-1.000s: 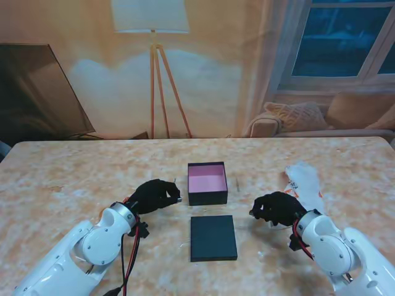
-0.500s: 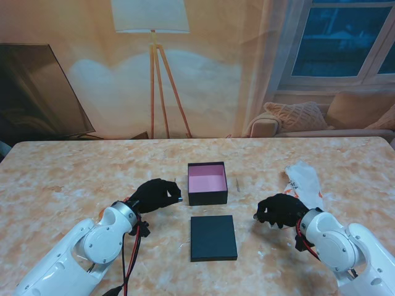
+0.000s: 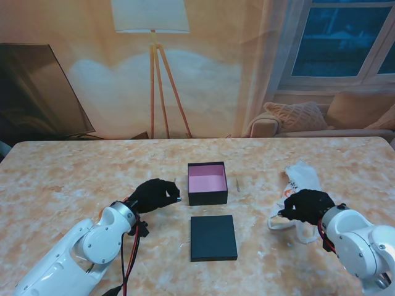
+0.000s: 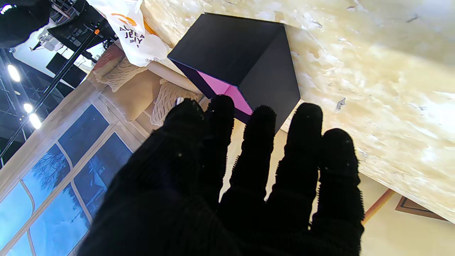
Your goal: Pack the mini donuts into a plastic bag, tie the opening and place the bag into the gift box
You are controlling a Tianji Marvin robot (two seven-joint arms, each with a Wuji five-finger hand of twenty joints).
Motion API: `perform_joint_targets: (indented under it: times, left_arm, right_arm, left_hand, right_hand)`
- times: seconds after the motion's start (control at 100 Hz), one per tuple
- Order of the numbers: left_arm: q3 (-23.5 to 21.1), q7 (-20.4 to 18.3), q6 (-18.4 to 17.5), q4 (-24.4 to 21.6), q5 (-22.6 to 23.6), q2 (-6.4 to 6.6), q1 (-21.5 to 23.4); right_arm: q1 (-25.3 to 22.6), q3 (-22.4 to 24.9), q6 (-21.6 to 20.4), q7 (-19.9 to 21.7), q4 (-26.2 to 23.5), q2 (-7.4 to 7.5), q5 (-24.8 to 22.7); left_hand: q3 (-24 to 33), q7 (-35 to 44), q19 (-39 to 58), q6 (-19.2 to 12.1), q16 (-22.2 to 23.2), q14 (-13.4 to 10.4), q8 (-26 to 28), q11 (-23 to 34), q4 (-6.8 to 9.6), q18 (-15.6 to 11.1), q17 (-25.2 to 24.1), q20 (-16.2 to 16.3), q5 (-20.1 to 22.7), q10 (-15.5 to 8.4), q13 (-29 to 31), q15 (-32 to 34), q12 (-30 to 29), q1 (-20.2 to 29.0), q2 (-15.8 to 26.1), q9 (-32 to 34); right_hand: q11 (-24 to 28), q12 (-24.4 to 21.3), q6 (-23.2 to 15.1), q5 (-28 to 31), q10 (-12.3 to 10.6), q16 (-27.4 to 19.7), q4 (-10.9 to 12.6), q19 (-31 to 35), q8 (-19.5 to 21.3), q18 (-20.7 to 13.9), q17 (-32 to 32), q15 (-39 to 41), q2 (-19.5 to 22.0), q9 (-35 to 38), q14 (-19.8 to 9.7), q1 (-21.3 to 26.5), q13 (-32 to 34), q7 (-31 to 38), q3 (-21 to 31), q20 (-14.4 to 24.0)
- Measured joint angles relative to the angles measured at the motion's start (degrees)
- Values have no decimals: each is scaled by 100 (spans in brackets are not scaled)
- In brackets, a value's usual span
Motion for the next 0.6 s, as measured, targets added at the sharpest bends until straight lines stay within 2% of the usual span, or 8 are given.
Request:
perform_joint_targets:
  times: [0.11,0.23,0.3,0.5,0.6]
  left_arm:
    - [-7,8,-1,-6,2,1,11]
    - [-1,7,4,-7,4,2,11]
    - [6,1,9,-7,4,2,8]
    - [17,1,23,-5,7,2,4]
    - [21,1,30,-4,7,2,3]
  right_arm:
    - [-187,71,170,-63,-37,-2,-384]
    - [-364,85,718,-111,-69,-27,-769]
    - [-412,84,825,-92,-67,-46,-1083]
    - [-395,16,1164,219,-15,-53,-1140]
    - [-311,-125,1381,543,47,-51,-1460]
  left_hand:
    - [0,0,0,0,0,0,0,0,0,0,0,0,0,0,0,0,0,0,0,0]
    - [0,0,0,0,0,0,0,0,0,0,0,0,0,0,0,0,0,0,0,0]
    - [0,0,0,0,0,0,0,0,0,0,0,0,0,0,0,0,0,0,0,0]
    - [0,0,0,0,0,0,0,0,0,0,0,0,0,0,0,0,0,0,0,0]
    - [0,0,0,0,0,0,0,0,0,0,0,0,0,0,0,0,0,0,0,0]
  right_hand:
    - [0,10,20,55,-1,68,51,2,0,-44,-1,99,108,0,-6,-37,-2,-175,-132,3]
    - [163,294,358,215,-1,249,174,143,84,-46,20,517,319,0,-8,-141,15,-542,-398,56]
    - [281,303,433,274,2,296,217,211,134,-46,65,715,376,2,-35,-208,79,-660,-529,63]
    - [339,438,491,274,3,359,217,215,135,-46,45,796,443,3,-52,-361,76,-818,-676,64]
    - [283,438,502,260,6,361,217,215,135,-47,-55,766,455,-55,-53,-425,-8,-950,-683,64]
